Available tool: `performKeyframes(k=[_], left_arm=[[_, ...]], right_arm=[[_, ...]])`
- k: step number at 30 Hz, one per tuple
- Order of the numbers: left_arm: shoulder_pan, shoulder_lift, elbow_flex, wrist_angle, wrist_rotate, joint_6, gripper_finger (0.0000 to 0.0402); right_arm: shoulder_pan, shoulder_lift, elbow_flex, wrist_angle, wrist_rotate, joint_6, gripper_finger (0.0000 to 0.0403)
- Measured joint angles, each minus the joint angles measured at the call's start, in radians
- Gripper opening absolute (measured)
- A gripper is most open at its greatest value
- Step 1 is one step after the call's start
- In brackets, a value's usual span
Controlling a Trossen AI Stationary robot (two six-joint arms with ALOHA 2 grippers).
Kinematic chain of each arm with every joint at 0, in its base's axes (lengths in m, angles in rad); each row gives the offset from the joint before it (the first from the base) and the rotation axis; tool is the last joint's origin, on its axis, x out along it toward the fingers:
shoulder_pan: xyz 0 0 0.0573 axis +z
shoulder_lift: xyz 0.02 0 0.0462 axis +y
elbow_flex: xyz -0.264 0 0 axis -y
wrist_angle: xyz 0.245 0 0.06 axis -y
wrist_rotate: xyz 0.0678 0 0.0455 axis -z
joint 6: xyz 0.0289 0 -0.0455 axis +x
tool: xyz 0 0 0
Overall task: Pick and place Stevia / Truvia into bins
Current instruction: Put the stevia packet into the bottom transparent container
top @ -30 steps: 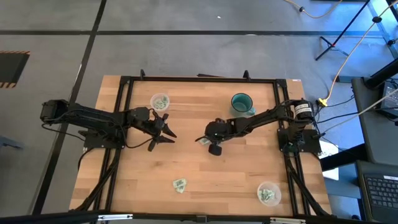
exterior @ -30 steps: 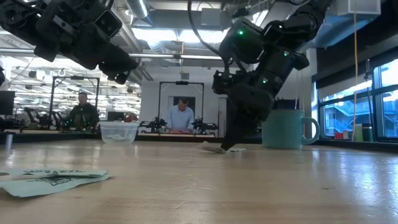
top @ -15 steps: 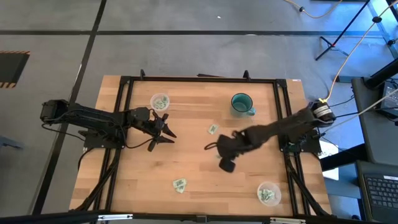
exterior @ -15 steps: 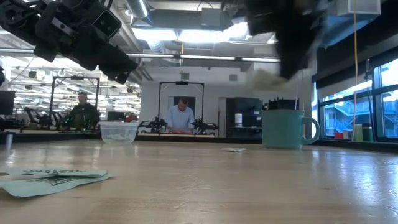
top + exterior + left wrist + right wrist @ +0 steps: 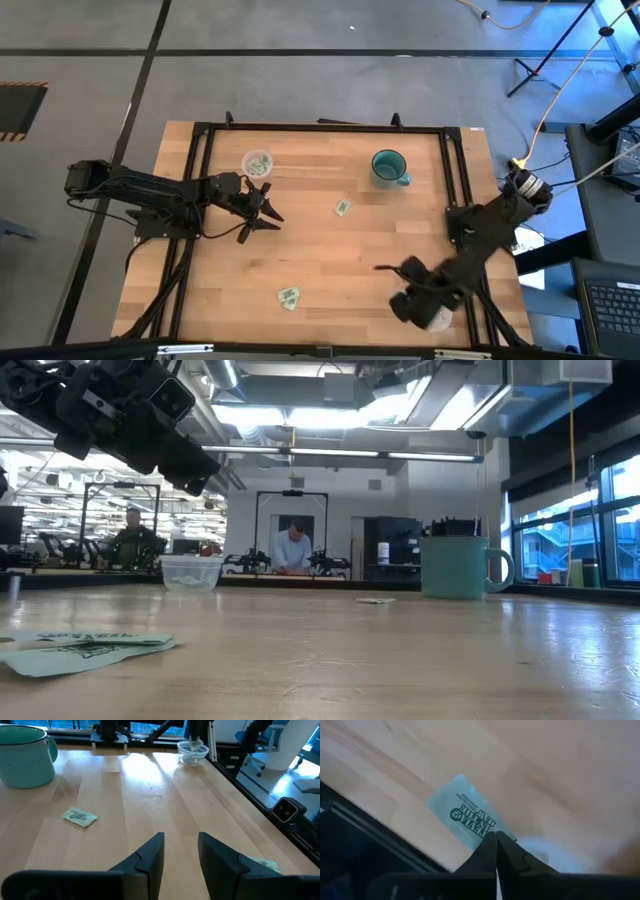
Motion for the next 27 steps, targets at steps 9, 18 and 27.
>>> performKeyframes(k=[9, 18, 27], left_arm=[[0.0, 0.0, 0.0, 0.0, 0.0, 0.0, 0.0113], [0.0, 0.0, 0.0, 0.0, 0.0, 0.0, 0.0113], [0.0, 0.0, 0.0, 0.0, 0.0, 0.0, 0.0113]], right_arm=[[0.236, 0.022, 0.0, -0.036, 0.0, 0.5, 0.0], [0.26, 0.107, 0.0, -0.011, 0.001, 0.486, 0.0], [0.258, 0.107, 0.0, -0.009, 0.001, 0.48, 0.0035]])
